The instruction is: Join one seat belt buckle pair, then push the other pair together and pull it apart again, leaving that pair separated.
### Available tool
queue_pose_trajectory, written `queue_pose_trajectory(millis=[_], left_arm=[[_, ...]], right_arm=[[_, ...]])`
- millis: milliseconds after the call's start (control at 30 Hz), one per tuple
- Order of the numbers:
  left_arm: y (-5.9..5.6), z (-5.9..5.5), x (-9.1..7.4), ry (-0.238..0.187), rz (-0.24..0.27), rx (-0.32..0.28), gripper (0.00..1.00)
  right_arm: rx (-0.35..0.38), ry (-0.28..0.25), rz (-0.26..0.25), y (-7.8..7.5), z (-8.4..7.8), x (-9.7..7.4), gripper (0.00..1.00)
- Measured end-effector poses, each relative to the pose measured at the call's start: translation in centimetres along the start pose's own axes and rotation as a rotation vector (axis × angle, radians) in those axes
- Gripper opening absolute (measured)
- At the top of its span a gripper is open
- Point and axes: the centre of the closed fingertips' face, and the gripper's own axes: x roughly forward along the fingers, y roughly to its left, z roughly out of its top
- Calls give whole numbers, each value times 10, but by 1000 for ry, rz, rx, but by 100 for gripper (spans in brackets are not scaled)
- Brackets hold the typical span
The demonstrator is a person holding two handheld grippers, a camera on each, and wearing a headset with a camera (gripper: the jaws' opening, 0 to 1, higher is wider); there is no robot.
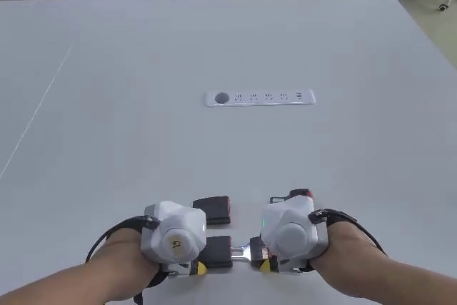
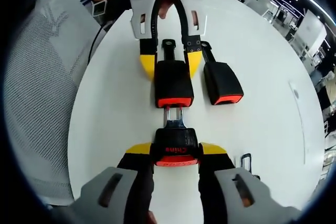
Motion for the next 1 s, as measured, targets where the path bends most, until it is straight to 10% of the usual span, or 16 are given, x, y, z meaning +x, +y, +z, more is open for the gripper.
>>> queue_pose_trajectory(millis=[1000], left_arm=[[-2, 1, 0, -5, -35, 39, 29]], right_arm=[[-27, -17, 13, 4, 20, 10, 27]])
